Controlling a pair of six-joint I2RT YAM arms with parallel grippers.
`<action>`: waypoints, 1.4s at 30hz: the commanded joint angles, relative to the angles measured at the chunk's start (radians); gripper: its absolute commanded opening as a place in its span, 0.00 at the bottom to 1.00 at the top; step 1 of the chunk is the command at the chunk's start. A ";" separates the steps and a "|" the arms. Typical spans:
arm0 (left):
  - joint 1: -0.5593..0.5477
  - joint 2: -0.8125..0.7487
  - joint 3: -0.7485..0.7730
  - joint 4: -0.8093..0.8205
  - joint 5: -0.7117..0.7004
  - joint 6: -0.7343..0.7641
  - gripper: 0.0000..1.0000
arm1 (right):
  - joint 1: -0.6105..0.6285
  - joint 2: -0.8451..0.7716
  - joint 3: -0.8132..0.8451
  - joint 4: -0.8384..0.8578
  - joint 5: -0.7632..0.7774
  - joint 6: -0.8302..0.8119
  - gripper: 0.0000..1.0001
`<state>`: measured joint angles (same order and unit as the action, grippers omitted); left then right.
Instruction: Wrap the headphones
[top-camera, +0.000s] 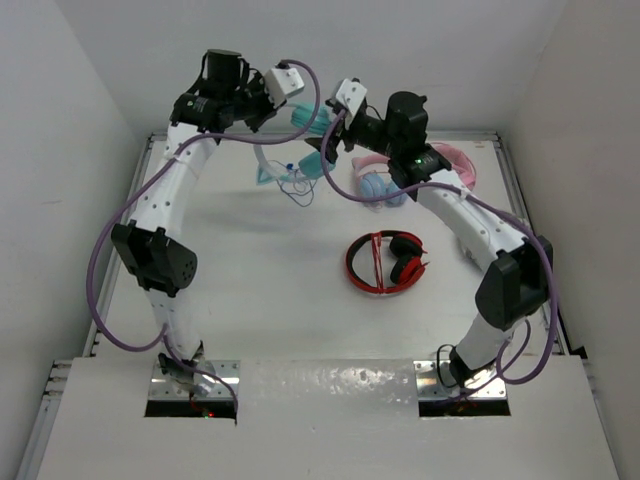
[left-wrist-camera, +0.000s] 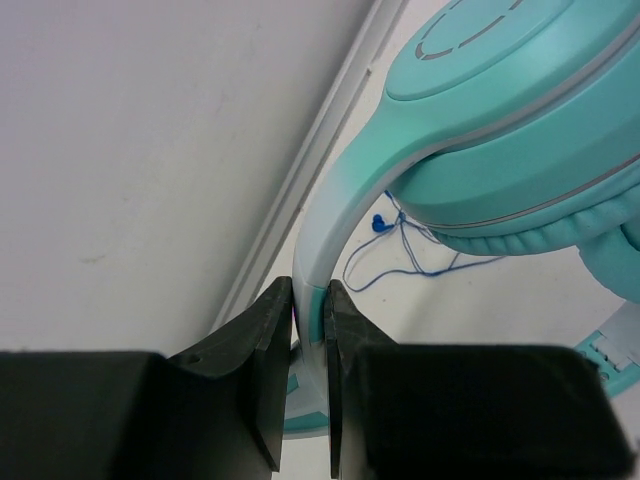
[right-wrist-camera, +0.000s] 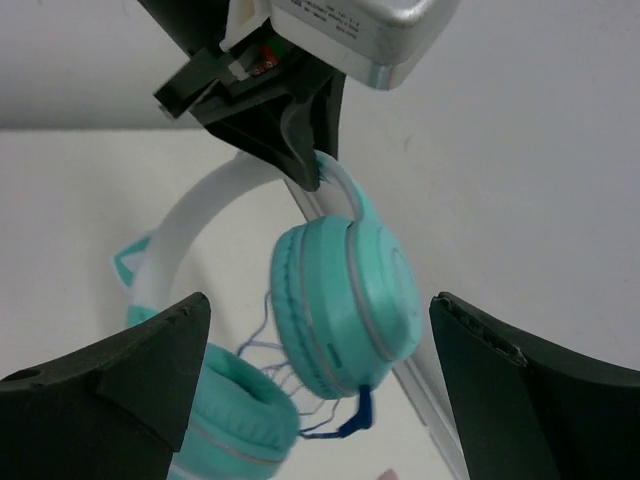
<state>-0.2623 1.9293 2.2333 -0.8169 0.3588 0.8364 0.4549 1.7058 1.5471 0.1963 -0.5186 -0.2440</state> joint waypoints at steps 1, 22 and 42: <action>-0.032 -0.078 -0.035 0.021 0.040 0.082 0.00 | 0.005 0.015 0.039 -0.072 0.009 -0.207 0.89; -0.081 -0.127 -0.133 0.084 0.005 -0.016 0.00 | 0.036 0.042 -0.145 0.027 0.055 -0.295 0.86; -0.080 -0.162 -0.210 0.024 0.095 0.078 0.00 | 0.037 0.011 -0.193 0.066 0.143 -0.236 0.94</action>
<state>-0.3397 1.8366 2.0033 -0.8082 0.3538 0.9039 0.4870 1.6691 1.2987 0.1932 -0.4213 -0.5121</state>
